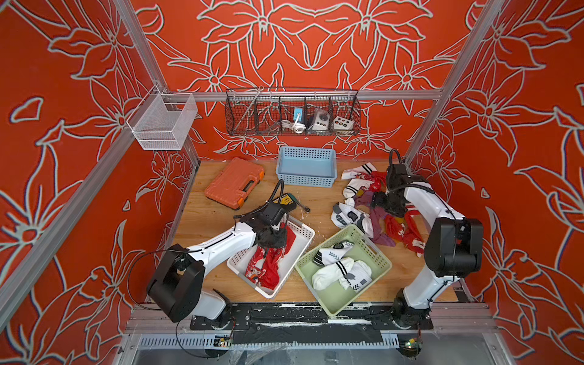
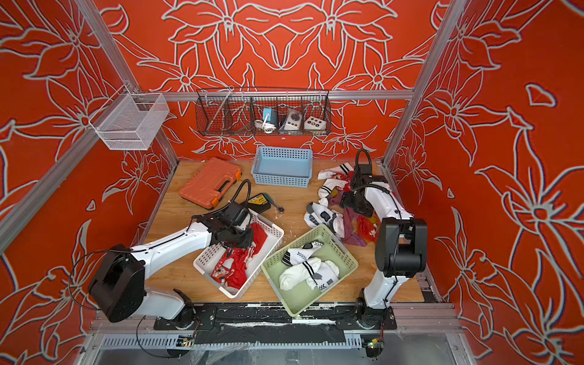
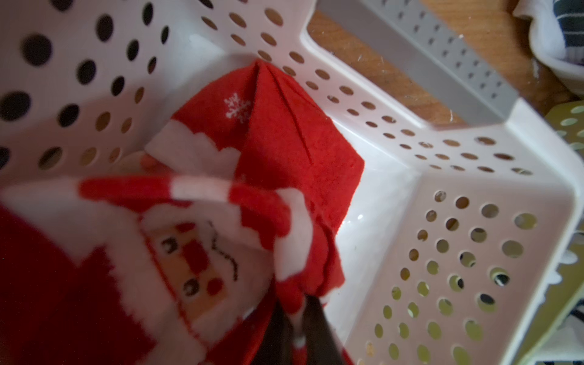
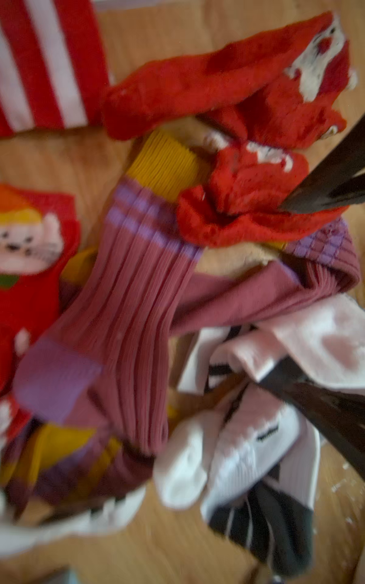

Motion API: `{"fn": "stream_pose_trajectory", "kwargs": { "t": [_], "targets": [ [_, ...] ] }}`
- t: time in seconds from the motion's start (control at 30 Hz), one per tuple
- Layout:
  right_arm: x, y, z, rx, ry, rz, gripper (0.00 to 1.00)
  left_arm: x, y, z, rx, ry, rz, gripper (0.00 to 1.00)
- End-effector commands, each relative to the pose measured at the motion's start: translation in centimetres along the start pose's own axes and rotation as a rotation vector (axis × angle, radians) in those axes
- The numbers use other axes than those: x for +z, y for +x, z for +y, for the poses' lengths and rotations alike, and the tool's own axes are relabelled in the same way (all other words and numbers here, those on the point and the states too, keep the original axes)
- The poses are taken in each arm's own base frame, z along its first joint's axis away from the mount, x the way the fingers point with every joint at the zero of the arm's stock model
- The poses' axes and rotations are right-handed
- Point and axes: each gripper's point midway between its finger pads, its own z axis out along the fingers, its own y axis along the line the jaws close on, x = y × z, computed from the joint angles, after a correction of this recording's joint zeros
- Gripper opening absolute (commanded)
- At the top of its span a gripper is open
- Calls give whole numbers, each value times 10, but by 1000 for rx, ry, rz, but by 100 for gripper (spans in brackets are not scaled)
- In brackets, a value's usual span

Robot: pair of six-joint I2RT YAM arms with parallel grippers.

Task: Sort the socks into the basket by color
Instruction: Place the sock in the bin, then pick up the sock from the center of the board.

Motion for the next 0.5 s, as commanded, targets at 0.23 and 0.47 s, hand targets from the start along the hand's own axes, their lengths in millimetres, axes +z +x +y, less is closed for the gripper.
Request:
{"fn": "stream_pose_trajectory", "kwargs": {
  "t": [0.23,0.47],
  "targets": [
    [39,30,-58,80,227,75,83,-38,-20,-16,8,82,-125,65],
    [39,23,-52,90,187,50,15,-95,-42,-26,46,134,-293,68]
  ]
}}
